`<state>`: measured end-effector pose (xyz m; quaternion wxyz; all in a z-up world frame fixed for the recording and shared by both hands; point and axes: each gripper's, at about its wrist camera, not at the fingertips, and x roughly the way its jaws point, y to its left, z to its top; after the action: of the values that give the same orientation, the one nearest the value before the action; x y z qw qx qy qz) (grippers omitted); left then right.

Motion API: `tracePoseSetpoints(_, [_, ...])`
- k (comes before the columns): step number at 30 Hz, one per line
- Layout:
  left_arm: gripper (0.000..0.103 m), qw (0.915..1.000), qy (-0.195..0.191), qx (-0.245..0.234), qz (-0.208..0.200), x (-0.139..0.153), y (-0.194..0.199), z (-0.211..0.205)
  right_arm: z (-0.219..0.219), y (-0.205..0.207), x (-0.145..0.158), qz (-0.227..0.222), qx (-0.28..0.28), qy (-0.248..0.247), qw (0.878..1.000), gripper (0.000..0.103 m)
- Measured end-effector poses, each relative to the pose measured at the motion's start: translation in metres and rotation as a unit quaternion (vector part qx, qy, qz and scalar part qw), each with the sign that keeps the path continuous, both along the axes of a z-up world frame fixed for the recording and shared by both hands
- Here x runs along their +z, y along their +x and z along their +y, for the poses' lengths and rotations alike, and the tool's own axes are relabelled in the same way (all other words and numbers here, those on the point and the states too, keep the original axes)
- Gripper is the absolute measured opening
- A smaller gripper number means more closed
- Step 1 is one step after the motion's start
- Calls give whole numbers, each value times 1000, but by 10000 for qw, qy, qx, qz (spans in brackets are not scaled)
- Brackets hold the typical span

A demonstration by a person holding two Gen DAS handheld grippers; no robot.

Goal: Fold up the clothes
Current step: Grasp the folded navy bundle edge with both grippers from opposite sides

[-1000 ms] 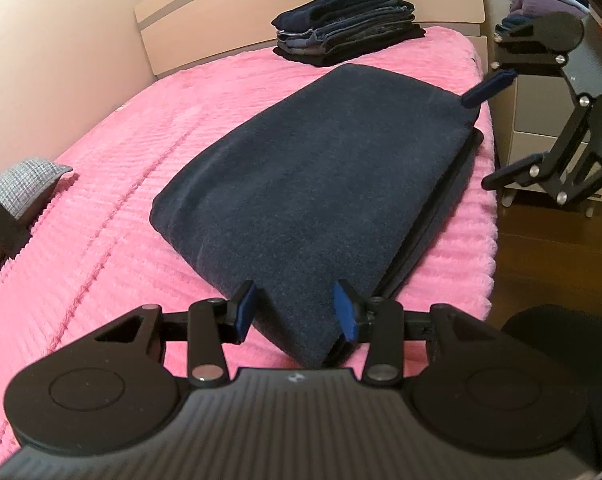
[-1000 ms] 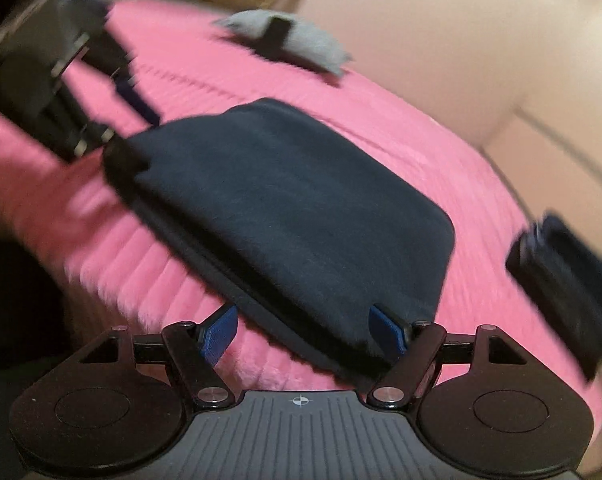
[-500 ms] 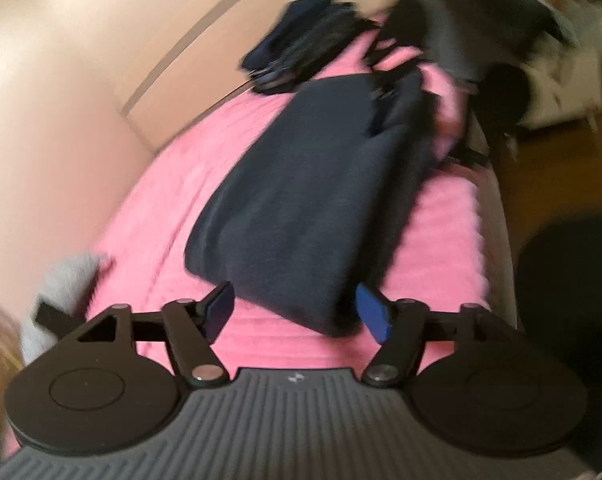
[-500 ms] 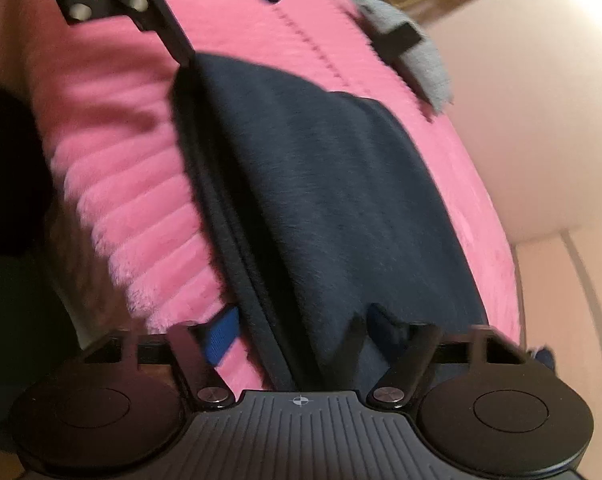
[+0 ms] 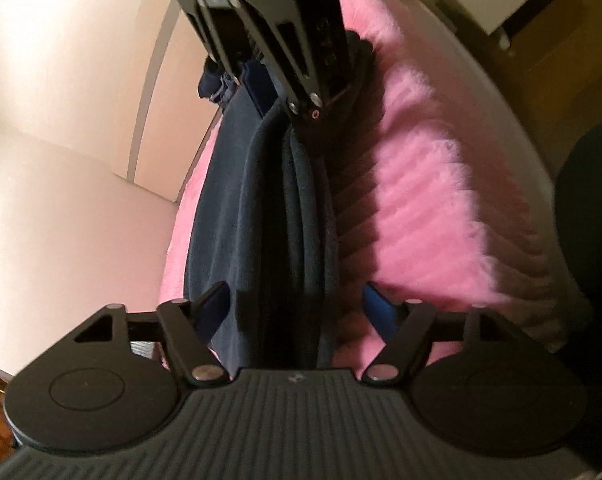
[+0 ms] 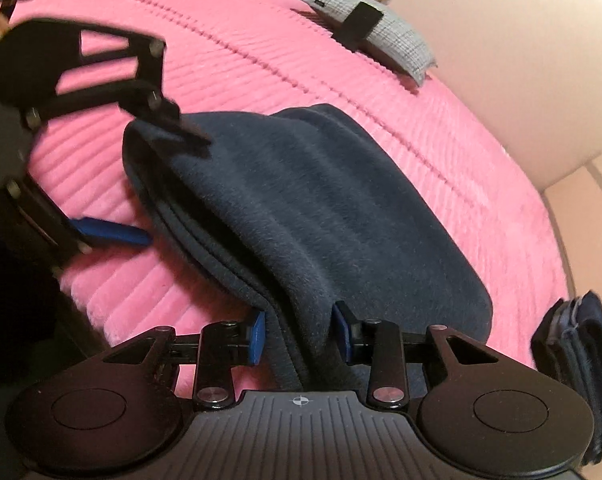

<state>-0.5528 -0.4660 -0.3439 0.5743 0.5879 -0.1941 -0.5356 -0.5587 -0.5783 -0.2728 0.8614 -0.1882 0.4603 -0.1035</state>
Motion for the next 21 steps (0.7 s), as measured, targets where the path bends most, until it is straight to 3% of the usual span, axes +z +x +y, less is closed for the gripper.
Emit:
tracePoseSetpoints(1, [42,9998,-14,41,-186,-3,0,-3,1,-3,1,-41,-23,39,10000,35])
tracePoseSetpoints(3, [39,9995,44,90,-305,-5,3,-6,4,-11,3,-133,-70,110,9998,35])
tracePoseSetpoints(7, [28,9996,263,78,-10,7,13,-7,10,-28,1,-446,-133,247,9986,35])
tracePoseSetpoints(9, [27,9987,341,96,375,26,20,-9,14,-38,0,-631,-156,143,9978,39])
tracePoseSetpoints(10, [26,9968,376,148,686,37,26,-12,18,-44,-1,-703,-175,-4,9974,58])
tracePoseSetpoints(12, [26,9887,461,278,1396,60,41,-18,28,-55,-4,-824,-210,-425,9955,73])
tracePoseSetpoints(15, [26,9698,623,414,2321,87,63,-28,41,-59,-16,-702,-92,-1145,9909,73])
tracePoseSetpoints(19, [26,9549,744,486,2834,103,78,-29,50,-55,-34,-512,73,-2247,9731,73])
tracePoseSetpoints(21, [26,9515,774,507,2935,107,83,-28,47,-50,-38,-449,161,-2364,9705,73])
